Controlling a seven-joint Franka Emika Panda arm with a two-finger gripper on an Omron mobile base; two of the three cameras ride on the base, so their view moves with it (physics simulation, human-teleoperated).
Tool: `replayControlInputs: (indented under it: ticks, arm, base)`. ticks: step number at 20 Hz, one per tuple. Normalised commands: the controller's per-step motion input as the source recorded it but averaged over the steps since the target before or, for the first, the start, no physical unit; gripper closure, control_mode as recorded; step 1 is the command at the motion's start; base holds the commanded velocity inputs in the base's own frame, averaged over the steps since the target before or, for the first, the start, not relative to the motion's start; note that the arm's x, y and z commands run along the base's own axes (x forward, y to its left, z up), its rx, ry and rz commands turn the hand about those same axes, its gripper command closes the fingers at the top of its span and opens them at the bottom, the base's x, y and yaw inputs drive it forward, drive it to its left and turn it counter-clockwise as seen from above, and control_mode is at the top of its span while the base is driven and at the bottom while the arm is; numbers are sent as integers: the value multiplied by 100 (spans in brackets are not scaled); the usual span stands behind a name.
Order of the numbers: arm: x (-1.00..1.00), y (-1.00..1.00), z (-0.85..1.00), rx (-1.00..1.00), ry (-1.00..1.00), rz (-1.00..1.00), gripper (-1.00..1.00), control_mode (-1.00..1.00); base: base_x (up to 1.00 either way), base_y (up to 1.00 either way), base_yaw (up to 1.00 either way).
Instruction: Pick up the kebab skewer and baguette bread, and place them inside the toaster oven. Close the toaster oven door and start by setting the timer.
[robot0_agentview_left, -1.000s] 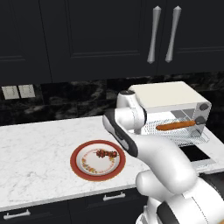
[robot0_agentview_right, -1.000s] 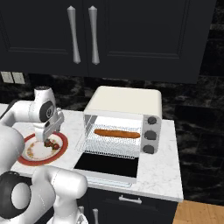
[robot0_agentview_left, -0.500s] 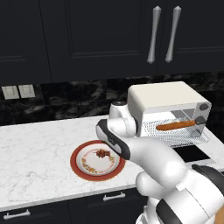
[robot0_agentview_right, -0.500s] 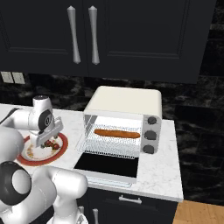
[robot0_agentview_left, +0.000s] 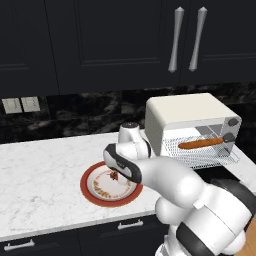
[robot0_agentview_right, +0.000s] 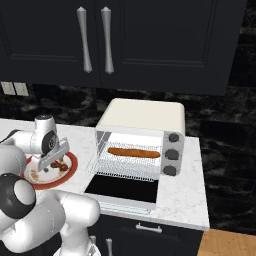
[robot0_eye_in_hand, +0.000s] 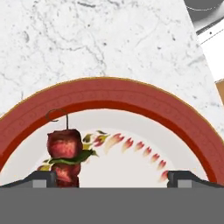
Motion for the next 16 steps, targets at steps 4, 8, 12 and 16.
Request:
replayControlInputs:
  ticks: [4, 8, 12, 16]
  arm:
    - [45, 9, 0, 0, 5, -1, -100, -100]
    - [47, 25, -15, -1, 0, -3, -100, -100]
    - [35, 8, -22, 0, 0, -1, -100, -100]
    - [11, 1, -33, -1, 1, 0, -100, -100]
  base:
    - [0, 0, 0]
    - [0, 0, 0]
    - [0, 0, 0]
    - [0, 0, 0]
